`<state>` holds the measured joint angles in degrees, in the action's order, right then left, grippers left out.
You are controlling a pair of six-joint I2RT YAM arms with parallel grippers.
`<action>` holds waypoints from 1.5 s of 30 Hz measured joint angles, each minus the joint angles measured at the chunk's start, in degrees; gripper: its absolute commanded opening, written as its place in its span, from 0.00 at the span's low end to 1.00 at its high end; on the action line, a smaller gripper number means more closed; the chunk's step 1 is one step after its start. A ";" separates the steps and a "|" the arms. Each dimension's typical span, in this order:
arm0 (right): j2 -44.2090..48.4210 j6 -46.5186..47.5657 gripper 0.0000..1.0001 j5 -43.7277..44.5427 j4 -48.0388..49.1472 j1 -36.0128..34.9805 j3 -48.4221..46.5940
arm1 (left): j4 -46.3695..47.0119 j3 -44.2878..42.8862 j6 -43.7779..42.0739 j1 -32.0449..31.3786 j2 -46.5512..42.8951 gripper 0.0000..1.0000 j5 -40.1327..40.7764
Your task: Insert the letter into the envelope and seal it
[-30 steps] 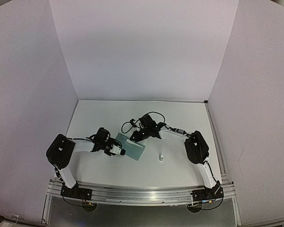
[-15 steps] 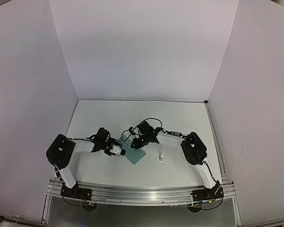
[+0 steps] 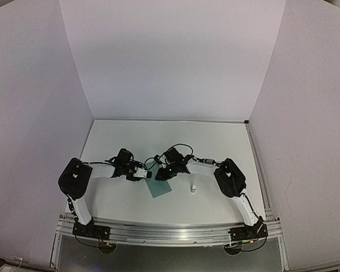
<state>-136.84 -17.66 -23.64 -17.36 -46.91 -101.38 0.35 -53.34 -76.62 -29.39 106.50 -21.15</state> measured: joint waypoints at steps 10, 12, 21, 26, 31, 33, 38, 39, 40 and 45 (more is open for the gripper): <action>0.00 -2.67 0.17 -2.62 2.10 -0.01 0.88 | -16.38 -5.59 9.17 2.30 0.40 0.46 -2.53; -0.11 -4.29 0.20 -3.27 2.16 0.10 1.02 | -19.41 -5.71 11.01 2.30 0.09 0.46 -4.02; -0.79 -9.80 0.38 -8.34 3.66 0.77 0.78 | -20.81 -3.04 9.57 0.50 -4.48 0.68 -9.23; -1.11 -11.99 0.17 -9.91 4.25 0.87 0.78 | -17.81 -2.82 7.14 -3.34 -3.25 0.72 -8.69; -2.63 -15.84 0.03 -11.55 5.06 1.17 0.71 | -15.52 -2.74 6.40 -5.59 -1.27 0.73 -8.73; -3.07 -17.35 0.00 -12.31 5.40 1.36 0.62 | -14.97 -2.71 6.52 -5.63 -1.09 0.72 -8.71; -3.65 -20.46 0.00 -13.20 6.18 1.61 0.49 | -14.36 -2.71 6.05 -5.92 -0.85 0.73 -8.64; -3.65 -21.12 0.00 -13.13 6.23 1.61 0.52 | -14.17 -2.71 5.95 -6.08 -0.75 0.72 -8.63; -3.65 -21.73 0.00 -13.10 6.33 1.61 0.55 | -13.99 -2.71 5.86 -6.32 -0.67 0.72 -8.64; -3.65 -24.50 0.00 -12.87 6.76 1.59 0.67 | -14.64 -4.00 3.94 -8.26 0.34 0.70 -8.04</action>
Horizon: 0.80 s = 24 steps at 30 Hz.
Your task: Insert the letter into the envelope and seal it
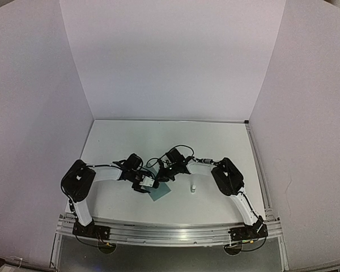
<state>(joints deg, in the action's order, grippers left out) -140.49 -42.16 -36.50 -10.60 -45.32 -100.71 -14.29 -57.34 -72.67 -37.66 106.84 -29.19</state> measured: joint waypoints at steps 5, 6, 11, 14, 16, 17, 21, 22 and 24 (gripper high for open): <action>0.00 -1.37 0.00 0.38 0.22 -0.05 0.00 | -5.10 -3.61 -1.85 -1.70 1.55 0.64 2.20; 0.00 -1.59 0.00 0.43 0.24 -0.06 0.00 | -6.37 -4.35 -1.89 -1.88 1.83 0.64 2.74; 0.06 -1.81 0.00 0.85 0.27 -0.14 0.00 | -12.55 -8.27 1.43 -2.55 3.17 0.61 5.76; 0.13 -1.63 0.00 1.20 0.21 -0.16 0.00 | -15.97 -9.06 4.24 -2.39 3.21 0.61 6.72; 0.13 -1.53 0.00 1.30 0.19 -0.16 0.00 | -17.13 -7.92 5.04 -2.17 2.11 0.60 5.84; 0.13 -1.46 0.00 1.33 0.18 -0.16 0.00 | -17.63 -7.03 5.24 -2.02 1.20 0.57 5.26; 0.13 -1.36 0.00 1.37 0.14 -0.16 -0.02 | -18.22 -5.59 8.51 -1.56 -3.69 0.27 1.26; 0.13 -1.34 0.00 1.37 0.14 -0.16 -0.02 | -17.28 -5.76 10.28 -1.50 -4.50 0.17 0.54; 0.13 -1.30 0.00 1.39 0.12 -0.16 -0.02 | -13.42 -6.56 15.84 -1.32 -4.81 0.01 0.55</action>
<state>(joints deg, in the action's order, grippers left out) -140.35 -43.46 -35.11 -10.48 -45.47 -100.73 -27.70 -63.90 -56.83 -38.98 102.03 -28.64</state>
